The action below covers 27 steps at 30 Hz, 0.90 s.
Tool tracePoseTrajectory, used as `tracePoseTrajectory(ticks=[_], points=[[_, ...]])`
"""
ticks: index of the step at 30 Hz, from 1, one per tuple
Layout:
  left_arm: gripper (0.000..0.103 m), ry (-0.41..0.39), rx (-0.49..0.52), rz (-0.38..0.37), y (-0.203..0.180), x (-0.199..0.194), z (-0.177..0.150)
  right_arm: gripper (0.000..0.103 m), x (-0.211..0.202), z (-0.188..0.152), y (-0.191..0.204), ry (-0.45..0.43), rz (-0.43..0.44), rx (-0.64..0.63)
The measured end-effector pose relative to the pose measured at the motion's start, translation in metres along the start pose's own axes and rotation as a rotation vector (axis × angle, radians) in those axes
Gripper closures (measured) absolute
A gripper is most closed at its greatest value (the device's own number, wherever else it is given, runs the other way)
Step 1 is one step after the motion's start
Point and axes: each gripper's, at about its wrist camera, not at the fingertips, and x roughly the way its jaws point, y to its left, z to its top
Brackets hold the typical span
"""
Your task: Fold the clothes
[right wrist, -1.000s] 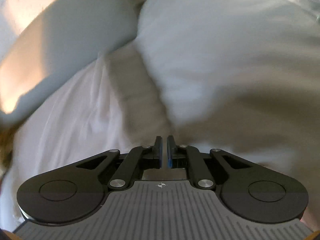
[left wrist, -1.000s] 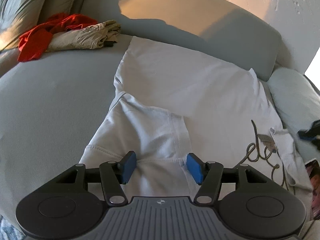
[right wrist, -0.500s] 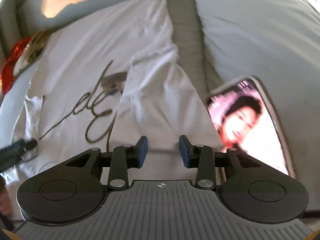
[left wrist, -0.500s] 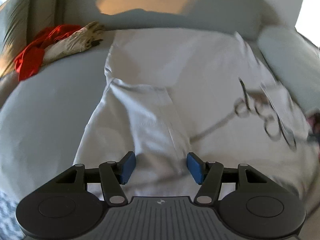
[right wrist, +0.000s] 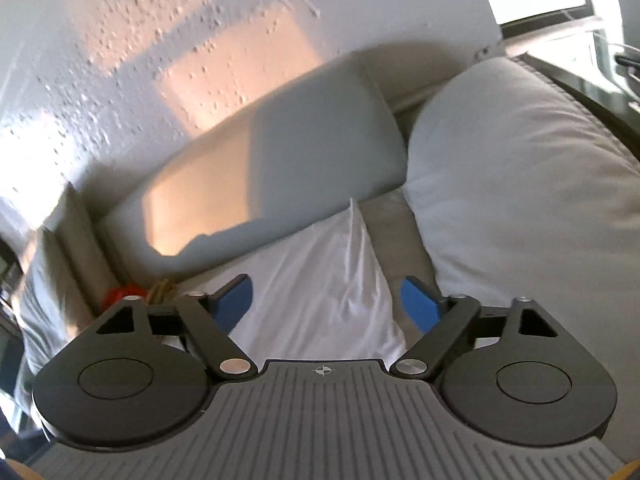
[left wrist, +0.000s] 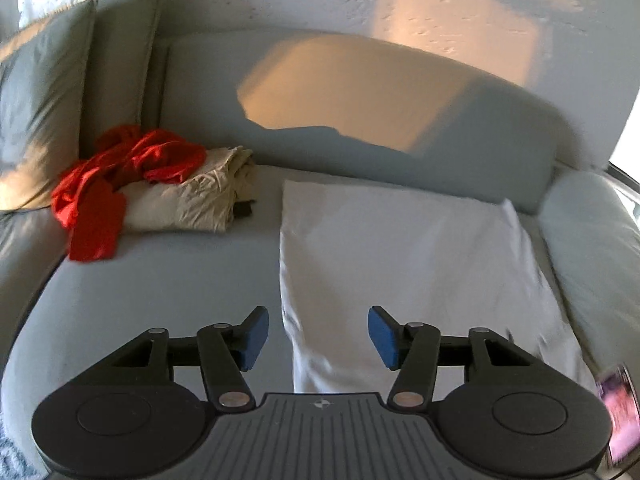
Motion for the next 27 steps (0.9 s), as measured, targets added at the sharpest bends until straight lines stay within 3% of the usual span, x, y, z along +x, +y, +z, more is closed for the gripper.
tracePoseTrajectory(ticks=[4, 9, 13, 15, 18, 20, 22, 25, 27], points=[[0.050, 0.011, -0.007, 0.015, 0.007, 0.069, 0.036, 0.034, 0.069, 0.028, -0.007, 0.090, -0.010, -0.038], [0.050, 0.044, -0.012, 0.075, 0.022, 0.159, 0.065, 0.040, 0.175, 0.051, -0.024, 0.169, -0.024, -0.021], [0.050, 0.024, -0.095, 0.112, 0.046, 0.214, 0.082, 0.047, 0.248, 0.060, -0.039, 0.176, -0.054, -0.031], [0.052, 0.010, -0.091, 0.110, 0.050, 0.233, 0.089, 0.056, 0.279, 0.066, -0.052, 0.171, -0.048, 0.010], [0.057, -0.006, -0.047, 0.100, 0.051, 0.257, 0.096, 0.059, 0.313, 0.072, -0.069, 0.145, -0.015, 0.068], [0.063, -0.022, 0.025, 0.075, 0.044, 0.264, 0.097, 0.059, 0.329, 0.074, -0.073, 0.141, 0.010, 0.057], [0.100, -0.041, 0.091, 0.053, 0.036, 0.266, 0.097, 0.060, 0.343, 0.075, -0.072, 0.143, 0.029, 0.020], [0.102, -0.094, 0.146, 0.102, 0.026, 0.258, 0.096, 0.100, 0.348, 0.074, -0.060, 0.134, -0.007, -0.086], [0.102, -0.133, 0.093, 0.125, 0.031, 0.254, 0.098, 0.100, 0.344, 0.072, -0.053, 0.087, -0.032, -0.141]])
